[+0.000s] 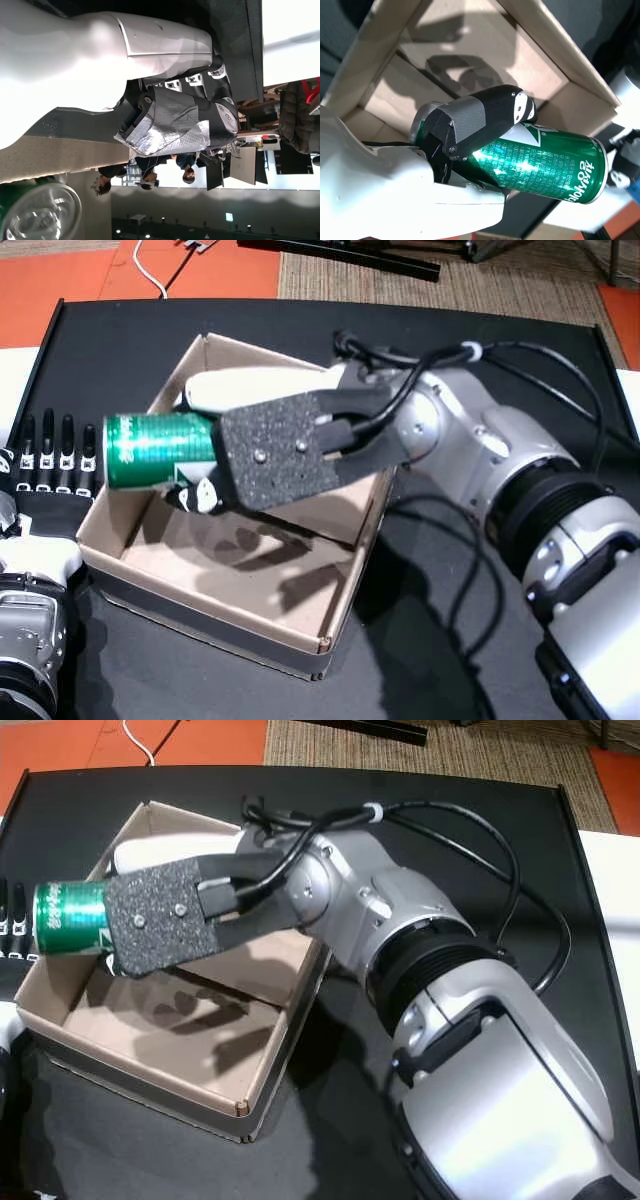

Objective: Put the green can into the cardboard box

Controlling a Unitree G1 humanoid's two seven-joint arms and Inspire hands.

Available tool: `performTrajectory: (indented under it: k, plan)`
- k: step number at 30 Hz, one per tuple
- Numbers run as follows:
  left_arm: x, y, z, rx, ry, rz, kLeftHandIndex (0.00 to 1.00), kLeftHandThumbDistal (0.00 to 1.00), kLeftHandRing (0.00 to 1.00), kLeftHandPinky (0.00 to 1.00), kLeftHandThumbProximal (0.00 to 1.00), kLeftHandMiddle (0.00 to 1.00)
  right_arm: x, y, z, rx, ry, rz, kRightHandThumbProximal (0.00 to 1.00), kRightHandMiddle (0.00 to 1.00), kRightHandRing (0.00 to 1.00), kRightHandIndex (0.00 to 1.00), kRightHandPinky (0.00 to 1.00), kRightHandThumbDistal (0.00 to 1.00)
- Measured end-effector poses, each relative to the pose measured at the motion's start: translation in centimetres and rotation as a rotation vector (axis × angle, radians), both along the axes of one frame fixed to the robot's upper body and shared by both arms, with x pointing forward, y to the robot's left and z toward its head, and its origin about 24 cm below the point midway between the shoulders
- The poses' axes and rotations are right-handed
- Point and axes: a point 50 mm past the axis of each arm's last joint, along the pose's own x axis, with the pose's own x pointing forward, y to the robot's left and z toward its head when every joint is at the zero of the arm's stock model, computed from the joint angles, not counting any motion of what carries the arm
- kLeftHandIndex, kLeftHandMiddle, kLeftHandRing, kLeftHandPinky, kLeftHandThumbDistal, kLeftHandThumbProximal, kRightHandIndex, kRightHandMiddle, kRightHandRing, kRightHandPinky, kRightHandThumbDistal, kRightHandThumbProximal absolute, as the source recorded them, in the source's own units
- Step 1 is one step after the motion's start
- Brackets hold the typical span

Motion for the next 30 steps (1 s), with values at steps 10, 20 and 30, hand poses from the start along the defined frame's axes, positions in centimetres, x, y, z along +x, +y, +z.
performTrajectory:
  k: [10, 20, 30]
  plan:
    - [0.1, -0.1, 0.0, 0.005, 0.002, 0.002, 0.53, 0.0, 0.67, 0.79, 0.58, 0.56, -0.5, -0.7, -2.7, -0.132, 0.08, -0.026, 0.37, 0.31, 0.31, 0.35, 0.3, 0.2]
    - [0.0, -0.2, 0.0, 0.004, 0.001, 0.003, 0.53, 0.0, 0.67, 0.74, 0.53, 0.55, -0.7, -1.0, -3.8, -0.199, 0.115, -0.046, 0.41, 0.33, 0.35, 0.33, 0.34, 0.21]
    - [0.1, -0.3, 0.0, 0.001, 0.002, 0.001, 0.54, 0.0, 0.68, 0.76, 0.51, 0.56, -0.7, -1.3, -3.7, -0.221, 0.153, -0.049, 0.58, 0.57, 0.66, 0.6, 0.81, 0.5]
